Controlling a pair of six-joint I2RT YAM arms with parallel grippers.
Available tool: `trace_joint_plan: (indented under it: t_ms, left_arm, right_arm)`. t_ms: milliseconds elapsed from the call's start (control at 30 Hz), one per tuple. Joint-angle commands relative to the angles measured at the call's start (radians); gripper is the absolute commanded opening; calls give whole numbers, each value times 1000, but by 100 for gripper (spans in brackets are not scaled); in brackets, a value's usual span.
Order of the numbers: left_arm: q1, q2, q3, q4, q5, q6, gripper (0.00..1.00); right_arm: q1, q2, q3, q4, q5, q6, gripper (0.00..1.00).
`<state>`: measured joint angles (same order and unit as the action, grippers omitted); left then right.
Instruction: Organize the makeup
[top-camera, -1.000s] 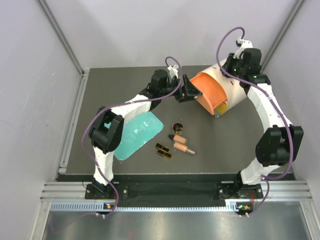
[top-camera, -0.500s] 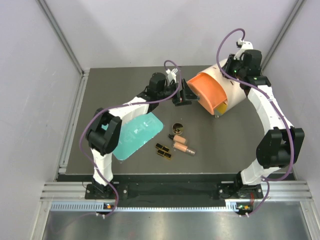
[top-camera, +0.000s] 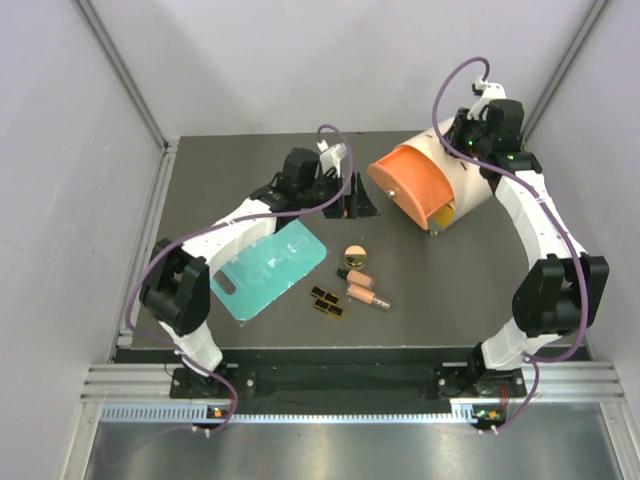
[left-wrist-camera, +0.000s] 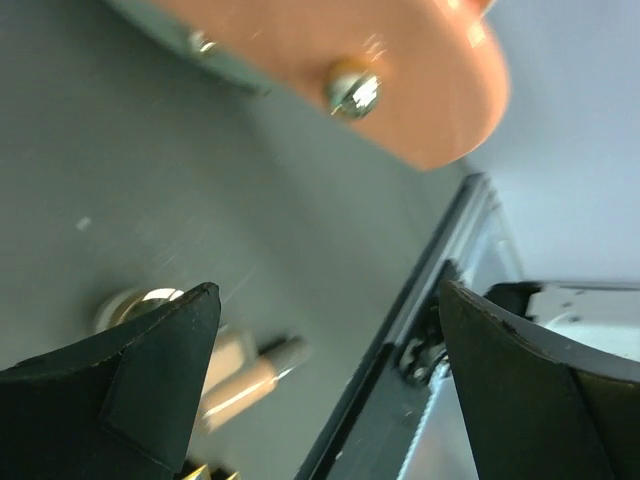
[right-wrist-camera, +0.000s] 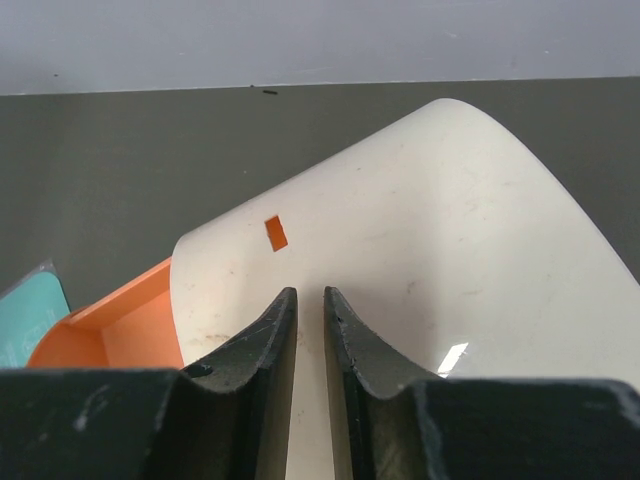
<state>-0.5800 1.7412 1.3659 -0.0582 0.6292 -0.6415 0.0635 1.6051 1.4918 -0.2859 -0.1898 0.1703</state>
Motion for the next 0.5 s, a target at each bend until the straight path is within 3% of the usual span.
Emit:
trace_joint_plan:
  t_ms: [0, 300, 467]
  left_arm:
    - [3, -95, -42, -253, -161, 184, 95]
    - [-26, -164, -100, -465, -335, 290, 96]
    - [-135, -154, -90, -538, -445, 379, 96]
  right_arm:
    - [10, 41, -76, -228, -5, -25, 19]
    - [10, 42, -97, -219, -22, -22, 19]
    - [10, 42, -102, -217, -25, -22, 19]
